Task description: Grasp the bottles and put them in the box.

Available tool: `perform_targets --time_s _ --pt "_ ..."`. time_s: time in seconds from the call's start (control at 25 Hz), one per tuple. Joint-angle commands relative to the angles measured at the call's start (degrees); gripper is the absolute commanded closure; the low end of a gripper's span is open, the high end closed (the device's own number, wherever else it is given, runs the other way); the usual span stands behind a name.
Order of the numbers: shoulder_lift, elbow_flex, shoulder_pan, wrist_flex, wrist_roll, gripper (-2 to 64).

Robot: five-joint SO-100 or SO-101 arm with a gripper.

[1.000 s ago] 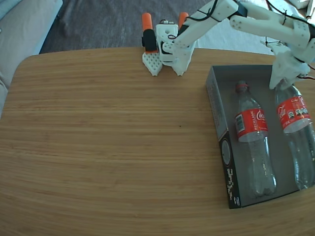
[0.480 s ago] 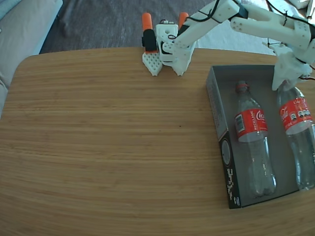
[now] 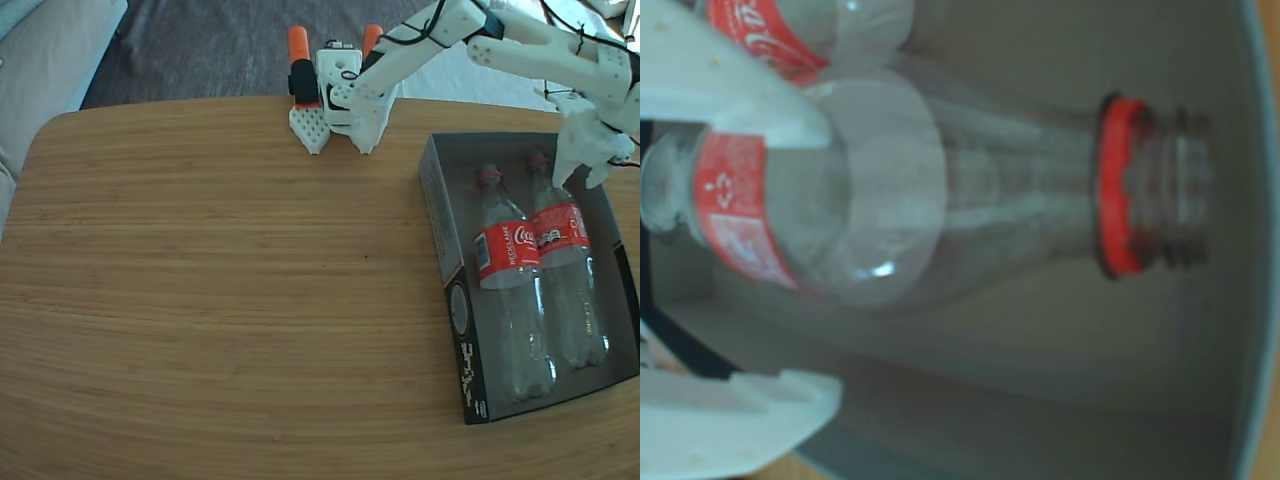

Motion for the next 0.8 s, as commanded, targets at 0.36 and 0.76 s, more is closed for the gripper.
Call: perform_targets --time_s 0.36,0.76 --pt "5.62 -5.45 13.97 4.04 2.11 24.0" --pt "17.23 -2.46 33.75 3.96 7.38 24.5"
